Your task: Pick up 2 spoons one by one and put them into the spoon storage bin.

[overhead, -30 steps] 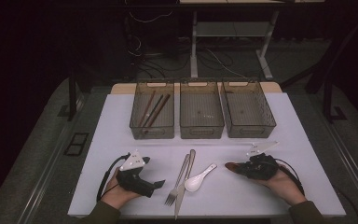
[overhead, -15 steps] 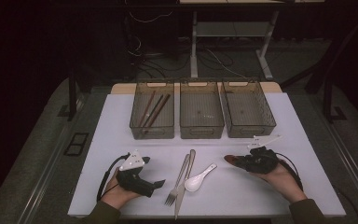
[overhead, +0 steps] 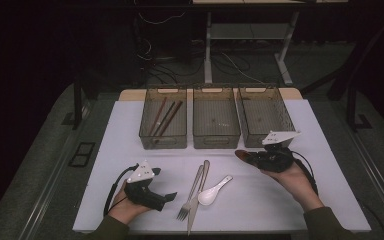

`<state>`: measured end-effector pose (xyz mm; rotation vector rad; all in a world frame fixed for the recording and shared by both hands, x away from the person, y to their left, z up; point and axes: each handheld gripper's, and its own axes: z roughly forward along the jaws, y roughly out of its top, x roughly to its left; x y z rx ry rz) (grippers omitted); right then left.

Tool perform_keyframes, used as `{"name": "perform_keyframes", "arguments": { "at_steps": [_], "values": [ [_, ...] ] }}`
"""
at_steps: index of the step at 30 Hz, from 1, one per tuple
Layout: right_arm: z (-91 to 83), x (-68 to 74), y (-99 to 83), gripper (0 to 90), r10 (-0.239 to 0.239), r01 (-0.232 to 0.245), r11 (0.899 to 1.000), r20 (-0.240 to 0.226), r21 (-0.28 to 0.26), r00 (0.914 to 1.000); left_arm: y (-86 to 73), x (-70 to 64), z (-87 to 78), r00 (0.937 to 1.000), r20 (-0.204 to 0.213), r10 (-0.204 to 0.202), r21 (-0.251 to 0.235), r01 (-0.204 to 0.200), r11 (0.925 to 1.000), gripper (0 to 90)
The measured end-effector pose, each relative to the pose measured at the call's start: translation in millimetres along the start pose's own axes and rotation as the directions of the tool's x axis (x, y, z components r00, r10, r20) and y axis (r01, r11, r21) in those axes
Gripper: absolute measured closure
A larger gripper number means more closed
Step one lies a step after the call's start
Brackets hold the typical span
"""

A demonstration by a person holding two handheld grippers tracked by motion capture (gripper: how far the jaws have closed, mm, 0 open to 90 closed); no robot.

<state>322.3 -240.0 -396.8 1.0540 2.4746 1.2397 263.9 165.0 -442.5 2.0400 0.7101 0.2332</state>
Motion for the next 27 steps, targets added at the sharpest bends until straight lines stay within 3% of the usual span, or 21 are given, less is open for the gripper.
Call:
{"name": "perform_keyframes", "arguments": {
  "at_steps": [19, 27],
  "values": [
    [18.9, -0.4, 63.2, 80.5, -0.029, 0.030, 0.998, 0.014, -0.052, 0.9995, -0.5, 2.7, -1.9, 0.9999, -0.004, -0.013, -0.029, 0.013, 0.9995, 0.0],
    [36.8, -11.7, 98.4, 80.5, -0.002, 0.006, 0.997, 0.050, -0.071, 0.9987, -0.2, 1.2, -1.1, 1.0000, -0.004, -0.002, -0.026, 0.002, 0.9997, 0.0]
  ]
}}
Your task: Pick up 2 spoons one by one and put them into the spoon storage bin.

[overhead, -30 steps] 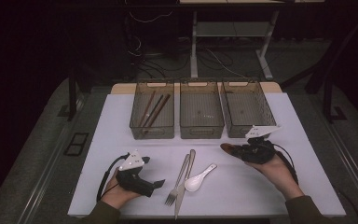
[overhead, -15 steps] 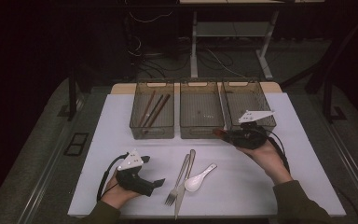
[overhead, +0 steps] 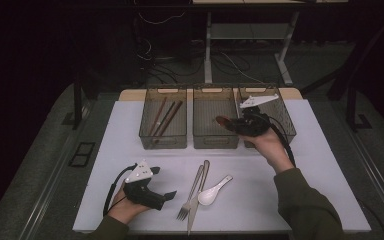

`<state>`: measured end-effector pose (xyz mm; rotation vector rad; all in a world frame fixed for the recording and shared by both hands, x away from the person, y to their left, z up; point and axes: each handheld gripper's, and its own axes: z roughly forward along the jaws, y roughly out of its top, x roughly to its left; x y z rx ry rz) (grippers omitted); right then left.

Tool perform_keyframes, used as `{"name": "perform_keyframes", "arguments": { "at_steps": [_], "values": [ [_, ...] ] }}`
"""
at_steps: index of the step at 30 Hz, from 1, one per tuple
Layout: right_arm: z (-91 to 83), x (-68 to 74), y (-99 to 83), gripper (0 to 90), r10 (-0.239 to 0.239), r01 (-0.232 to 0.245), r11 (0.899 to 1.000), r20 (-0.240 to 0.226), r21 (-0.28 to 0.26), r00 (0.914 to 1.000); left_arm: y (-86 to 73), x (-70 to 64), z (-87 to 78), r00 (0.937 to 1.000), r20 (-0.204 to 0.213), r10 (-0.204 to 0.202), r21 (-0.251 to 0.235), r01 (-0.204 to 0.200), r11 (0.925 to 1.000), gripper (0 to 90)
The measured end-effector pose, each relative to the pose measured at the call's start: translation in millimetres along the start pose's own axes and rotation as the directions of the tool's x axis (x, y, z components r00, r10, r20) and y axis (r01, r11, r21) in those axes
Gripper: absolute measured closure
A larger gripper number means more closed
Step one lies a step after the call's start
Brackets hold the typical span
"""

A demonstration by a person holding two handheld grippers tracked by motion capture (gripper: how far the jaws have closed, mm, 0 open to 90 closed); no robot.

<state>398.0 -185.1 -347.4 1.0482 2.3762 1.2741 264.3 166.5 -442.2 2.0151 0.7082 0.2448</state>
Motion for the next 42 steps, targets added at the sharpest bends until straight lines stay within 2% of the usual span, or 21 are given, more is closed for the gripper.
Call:
{"name": "perform_keyframes", "arguments": {
  "at_steps": [5, 13, 20, 24, 30, 37, 42],
  "values": [
    [17.3, -7.3, 19.0, 80.5, 0.023, -0.023, 1.000, 0.013, -0.009, 0.9997, 0.8, -2.4, 0.3, 0.9999, 0.003, 0.014, 0.006, -0.014, 0.9999, 0.0],
    [47.4, -14.8, 45.7, 80.5, 0.027, -0.027, 1.000, 0.034, -0.001, 0.9991, 1.3, -3.7, -0.1, 0.9997, 0.007, 0.022, 0.003, -0.022, 0.9997, 0.0],
    [66.0, -21.5, 60.1, 80.5, 0.046, -0.046, 0.999, 0.033, -0.009, 0.9984, 1.9, -5.7, -0.1, 0.9996, 0.012, 0.024, -0.004, -0.024, 0.9997, 0.0],
    [75.2, -23.8, 61.3, 80.4, 0.043, -0.042, 0.999, 0.028, -0.010, 0.9987, 2.4, -7.0, 1.0, 0.9994, 0.014, 0.030, -0.001, -0.030, 0.9995, 0.0],
    [89.4, -29.2, 57.5, 80.4, 0.067, -0.067, 0.998, 0.013, 0.005, 0.9977, 3.1, -8.9, 1.8, 0.9992, 0.016, 0.037, 0.002, -0.037, 0.9993, 0.0],
    [101.5, -27.1, 52.4, 79.9, 0.070, -0.070, 0.997, 0.010, 0.030, 0.9975, 2.6, -8.8, 1.7, 0.9992, 0.017, 0.036, 0.005, -0.036, 0.9993, 0.0],
    [103.1, -26.3, 50.5, 68.4, 0.080, -0.081, 0.995, 0.022, 0.051, 0.9965, 2.5, -8.6, 1.3, 0.9991, 0.017, 0.038, 0.006, -0.038, 0.9992, 0.0]
  ]
}}
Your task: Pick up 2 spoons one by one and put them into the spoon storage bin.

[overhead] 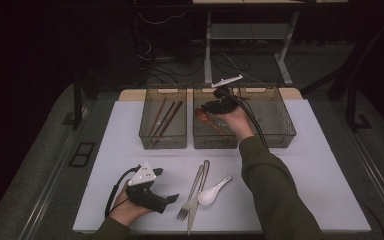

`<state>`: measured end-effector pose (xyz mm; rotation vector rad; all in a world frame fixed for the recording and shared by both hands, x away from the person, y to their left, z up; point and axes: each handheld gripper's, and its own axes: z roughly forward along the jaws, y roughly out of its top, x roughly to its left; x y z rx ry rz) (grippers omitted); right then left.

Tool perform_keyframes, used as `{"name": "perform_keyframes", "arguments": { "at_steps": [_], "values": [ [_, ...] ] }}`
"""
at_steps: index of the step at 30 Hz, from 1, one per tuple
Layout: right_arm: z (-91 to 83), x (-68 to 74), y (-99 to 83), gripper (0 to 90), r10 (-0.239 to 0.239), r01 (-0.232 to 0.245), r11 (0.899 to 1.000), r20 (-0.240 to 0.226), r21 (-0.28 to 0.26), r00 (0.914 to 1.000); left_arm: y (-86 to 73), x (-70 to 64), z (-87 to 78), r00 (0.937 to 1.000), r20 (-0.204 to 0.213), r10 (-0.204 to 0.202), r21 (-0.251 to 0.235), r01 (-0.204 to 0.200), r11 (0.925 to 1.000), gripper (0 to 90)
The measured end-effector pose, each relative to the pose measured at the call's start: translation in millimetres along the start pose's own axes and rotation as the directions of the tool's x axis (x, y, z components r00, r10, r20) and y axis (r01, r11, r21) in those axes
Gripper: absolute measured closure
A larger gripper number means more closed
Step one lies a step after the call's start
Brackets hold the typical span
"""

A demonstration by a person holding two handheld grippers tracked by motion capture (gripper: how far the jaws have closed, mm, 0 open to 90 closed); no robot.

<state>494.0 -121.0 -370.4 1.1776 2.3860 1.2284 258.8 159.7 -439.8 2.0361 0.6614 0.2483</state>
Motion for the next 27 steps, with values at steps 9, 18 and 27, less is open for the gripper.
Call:
{"name": "perform_keyframes", "arguments": {
  "at_steps": [9, 18, 27],
  "values": [
    [-11.2, 2.1, -2.4, 55.7, -0.022, 0.022, 1.000, -0.023, -0.001, 0.9995, -0.4, -0.2, -0.4, 1.0000, -0.004, -0.001, 0.001, 0.001, 1.0000, 0.0],
    [-38.5, 6.7, -14.2, 51.6, -0.043, 0.042, 0.999, -0.055, -0.029, 0.9976, -1.2, 0.5, -1.6, 0.9999, -0.009, 0.009, 0.007, -0.009, 0.9999, 0.0],
    [-65.4, 15.0, -30.3, 63.5, -0.075, 0.073, 0.997, -0.084, -0.022, 0.9936, -2.4, 1.4, -3.4, 0.9999, -0.013, -0.008, 0.003, 0.008, 1.0000, 0.0]
  ]
}}
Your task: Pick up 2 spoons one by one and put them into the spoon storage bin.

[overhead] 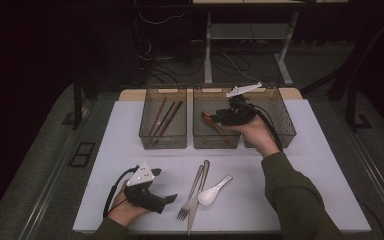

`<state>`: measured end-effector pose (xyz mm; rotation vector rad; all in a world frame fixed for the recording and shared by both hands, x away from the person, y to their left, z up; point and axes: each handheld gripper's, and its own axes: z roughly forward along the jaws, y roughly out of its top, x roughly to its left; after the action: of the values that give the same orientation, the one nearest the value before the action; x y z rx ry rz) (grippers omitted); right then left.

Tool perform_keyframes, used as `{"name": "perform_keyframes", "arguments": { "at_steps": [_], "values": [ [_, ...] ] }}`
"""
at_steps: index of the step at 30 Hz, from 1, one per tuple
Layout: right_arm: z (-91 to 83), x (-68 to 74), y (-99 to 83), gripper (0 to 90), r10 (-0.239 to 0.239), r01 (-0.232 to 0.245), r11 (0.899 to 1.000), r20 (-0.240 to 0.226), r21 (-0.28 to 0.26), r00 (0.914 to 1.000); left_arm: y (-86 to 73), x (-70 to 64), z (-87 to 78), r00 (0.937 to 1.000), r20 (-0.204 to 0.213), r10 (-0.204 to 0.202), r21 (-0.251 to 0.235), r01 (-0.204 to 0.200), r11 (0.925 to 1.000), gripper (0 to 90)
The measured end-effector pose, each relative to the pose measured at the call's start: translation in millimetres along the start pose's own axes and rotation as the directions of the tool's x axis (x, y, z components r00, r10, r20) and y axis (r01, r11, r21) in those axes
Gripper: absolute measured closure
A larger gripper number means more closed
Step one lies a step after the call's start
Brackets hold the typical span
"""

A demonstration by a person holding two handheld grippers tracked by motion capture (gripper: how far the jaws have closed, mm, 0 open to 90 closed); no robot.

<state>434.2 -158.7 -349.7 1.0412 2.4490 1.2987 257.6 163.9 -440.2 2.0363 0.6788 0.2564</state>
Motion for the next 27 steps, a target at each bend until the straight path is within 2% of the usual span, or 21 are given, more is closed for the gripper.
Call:
{"name": "perform_keyframes", "arguments": {
  "at_steps": [9, 11, 20, 27],
  "values": [
    [-15.2, 14.0, -24.8, 81.9, -0.058, 0.060, 0.997, -0.053, 0.040, 0.9969, -0.4, 3.8, -1.2, 1.0000, -0.001, 0.001, -0.006, -0.001, 1.0000, 0.0],
    [-16.4, 16.9, -33.3, 85.7, -0.063, 0.066, 0.997, -0.070, 0.044, 0.9956, -0.5, 3.7, -0.9, 0.9999, 0.000, -0.012, -0.017, 0.012, 0.9998, 0.0],
    [-12.8, 31.8, -69.0, 88.9, -0.078, 0.088, 0.993, -0.120, 0.082, 0.9897, -0.5, 2.6, -0.2, 1.0000, 0.003, -0.008, -0.013, 0.008, 0.9999, 0.0],
    [-10.1, 45.5, -94.1, 88.9, -0.105, 0.123, 0.984, -0.141, 0.128, 0.9844, -0.6, 2.0, 0.4, 1.0000, 0.005, -0.007, -0.008, 0.007, 0.9999, 0.0]
  ]
}}
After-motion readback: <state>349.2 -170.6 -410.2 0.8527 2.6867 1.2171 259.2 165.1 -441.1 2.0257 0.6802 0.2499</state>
